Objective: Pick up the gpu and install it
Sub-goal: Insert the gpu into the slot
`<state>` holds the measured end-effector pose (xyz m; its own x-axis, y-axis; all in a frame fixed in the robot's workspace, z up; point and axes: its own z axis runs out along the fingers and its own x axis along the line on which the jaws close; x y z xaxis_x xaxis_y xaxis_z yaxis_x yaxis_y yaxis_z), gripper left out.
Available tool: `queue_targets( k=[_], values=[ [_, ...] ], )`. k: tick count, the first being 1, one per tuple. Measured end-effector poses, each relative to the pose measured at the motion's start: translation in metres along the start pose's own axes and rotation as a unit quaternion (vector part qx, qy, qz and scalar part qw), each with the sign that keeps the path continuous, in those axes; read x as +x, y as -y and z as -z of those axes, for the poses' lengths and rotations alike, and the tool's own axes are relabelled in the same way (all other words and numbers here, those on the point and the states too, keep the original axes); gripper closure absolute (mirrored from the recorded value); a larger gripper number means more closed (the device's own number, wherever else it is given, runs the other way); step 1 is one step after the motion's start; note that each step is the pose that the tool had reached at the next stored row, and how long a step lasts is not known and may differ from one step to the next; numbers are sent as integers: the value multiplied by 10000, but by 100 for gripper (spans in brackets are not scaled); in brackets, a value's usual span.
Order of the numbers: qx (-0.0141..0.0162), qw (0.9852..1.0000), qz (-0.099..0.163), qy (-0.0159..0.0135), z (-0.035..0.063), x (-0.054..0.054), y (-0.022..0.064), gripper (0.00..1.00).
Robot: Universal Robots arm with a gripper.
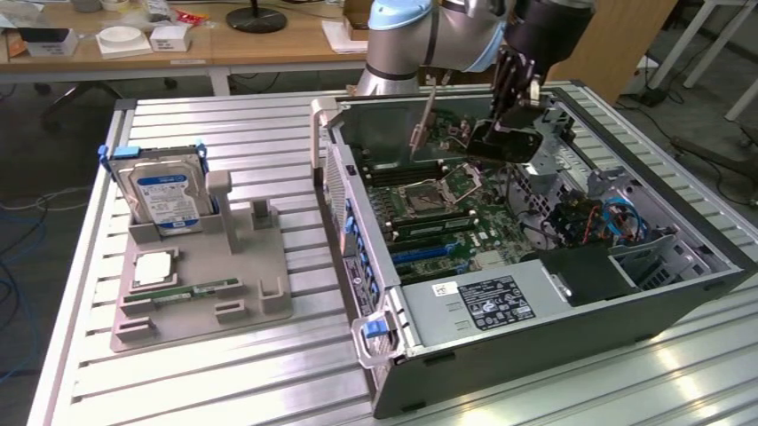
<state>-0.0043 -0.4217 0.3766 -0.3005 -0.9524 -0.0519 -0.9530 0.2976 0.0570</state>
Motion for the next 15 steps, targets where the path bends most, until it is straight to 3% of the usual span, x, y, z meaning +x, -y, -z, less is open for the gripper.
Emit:
queue_targets(
  k=[3, 6, 11, 15],
  values=[
    [15, 9998, 219, -4, -17, 1, 0, 74],
    [55, 9992, 396, 0, -25, 3, 1, 74],
    [205, 9979, 619, 36, -38, 11, 5, 74],
    [281, 9959, 856, 49, -50, 19, 8, 74]
  ],
)
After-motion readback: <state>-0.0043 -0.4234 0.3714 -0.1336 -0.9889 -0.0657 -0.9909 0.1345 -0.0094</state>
